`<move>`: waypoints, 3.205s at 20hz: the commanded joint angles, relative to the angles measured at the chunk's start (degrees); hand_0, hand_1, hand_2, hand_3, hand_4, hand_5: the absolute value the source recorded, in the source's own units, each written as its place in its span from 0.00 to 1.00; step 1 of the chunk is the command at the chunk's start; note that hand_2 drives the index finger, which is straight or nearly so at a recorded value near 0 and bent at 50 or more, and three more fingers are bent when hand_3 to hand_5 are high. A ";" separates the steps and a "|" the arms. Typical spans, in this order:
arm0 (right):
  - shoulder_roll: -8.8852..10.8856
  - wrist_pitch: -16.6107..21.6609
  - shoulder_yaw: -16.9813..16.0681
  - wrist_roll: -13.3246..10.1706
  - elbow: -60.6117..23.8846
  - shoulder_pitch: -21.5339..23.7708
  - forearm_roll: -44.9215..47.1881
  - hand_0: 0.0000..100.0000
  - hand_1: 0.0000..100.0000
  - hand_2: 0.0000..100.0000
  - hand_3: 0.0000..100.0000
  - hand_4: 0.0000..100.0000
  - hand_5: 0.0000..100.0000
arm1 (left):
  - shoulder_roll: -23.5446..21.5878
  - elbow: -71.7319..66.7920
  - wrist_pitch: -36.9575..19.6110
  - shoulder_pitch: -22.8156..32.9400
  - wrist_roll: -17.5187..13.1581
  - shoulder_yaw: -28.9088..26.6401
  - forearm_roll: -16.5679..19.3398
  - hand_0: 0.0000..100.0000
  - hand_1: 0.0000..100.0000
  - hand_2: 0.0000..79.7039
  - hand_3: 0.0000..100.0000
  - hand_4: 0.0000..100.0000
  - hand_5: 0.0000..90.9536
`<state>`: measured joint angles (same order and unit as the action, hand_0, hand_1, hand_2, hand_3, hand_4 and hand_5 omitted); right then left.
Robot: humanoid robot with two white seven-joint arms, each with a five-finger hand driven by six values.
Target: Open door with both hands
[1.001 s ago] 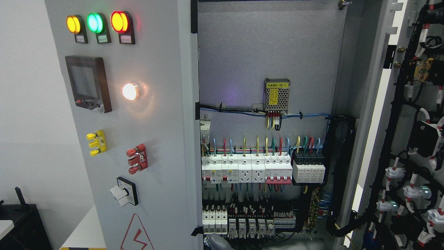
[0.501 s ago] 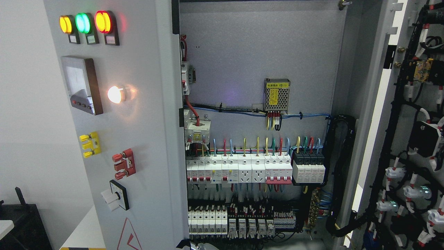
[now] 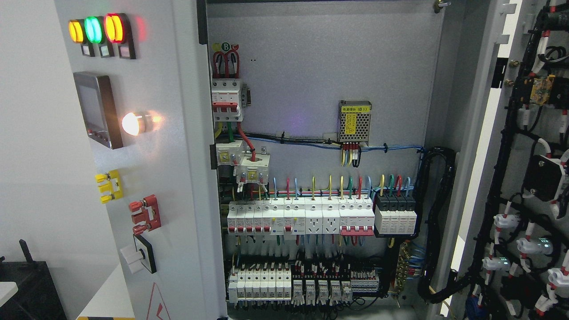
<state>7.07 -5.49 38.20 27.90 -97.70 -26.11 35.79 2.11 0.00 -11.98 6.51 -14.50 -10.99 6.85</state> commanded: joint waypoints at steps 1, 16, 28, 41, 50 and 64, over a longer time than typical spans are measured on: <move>-0.82 -0.05 2.22 -0.30 -1.00 0.10 -0.01 0.00 0.00 0.00 0.00 0.00 0.00 | 0.00 1.58 0.20 0.00 0.00 0.00 0.00 0.00 0.00 0.00 0.00 0.04 0.00; -2.23 -0.05 5.30 -0.83 -0.92 -0.08 -0.72 0.00 0.00 0.00 0.00 0.00 0.00 | 0.00 1.50 0.20 0.00 0.00 0.00 0.00 0.00 0.00 0.00 0.00 0.04 0.00; -3.29 -0.13 7.32 -0.83 -1.00 -0.78 -0.72 0.00 0.00 0.00 0.00 0.00 0.00 | 0.00 1.58 0.20 0.00 0.00 0.00 0.00 0.00 0.00 0.00 0.00 0.04 0.00; -5.57 -0.22 8.82 -1.01 -0.65 -1.57 -2.82 0.00 0.00 0.00 0.00 0.00 0.00 | 0.00 1.58 0.20 0.00 0.00 0.00 0.00 0.00 0.00 0.00 0.00 0.04 0.00; -8.03 -0.31 10.40 -3.47 -0.21 -1.57 -5.72 0.00 0.00 0.00 0.00 0.00 0.00 | 0.00 1.58 0.11 0.00 0.00 0.00 0.00 0.00 0.00 0.00 0.00 0.04 0.00; -9.53 -1.89 12.33 -3.38 -0.21 -1.93 -7.40 0.00 0.00 0.00 0.00 0.00 0.00 | 0.00 1.58 0.20 0.00 0.00 0.00 0.00 0.00 0.00 0.00 0.00 0.04 0.00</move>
<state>0.07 -6.74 49.07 24.45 -98.01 -27.83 29.12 2.11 0.00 -11.79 6.50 -14.50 -10.99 6.86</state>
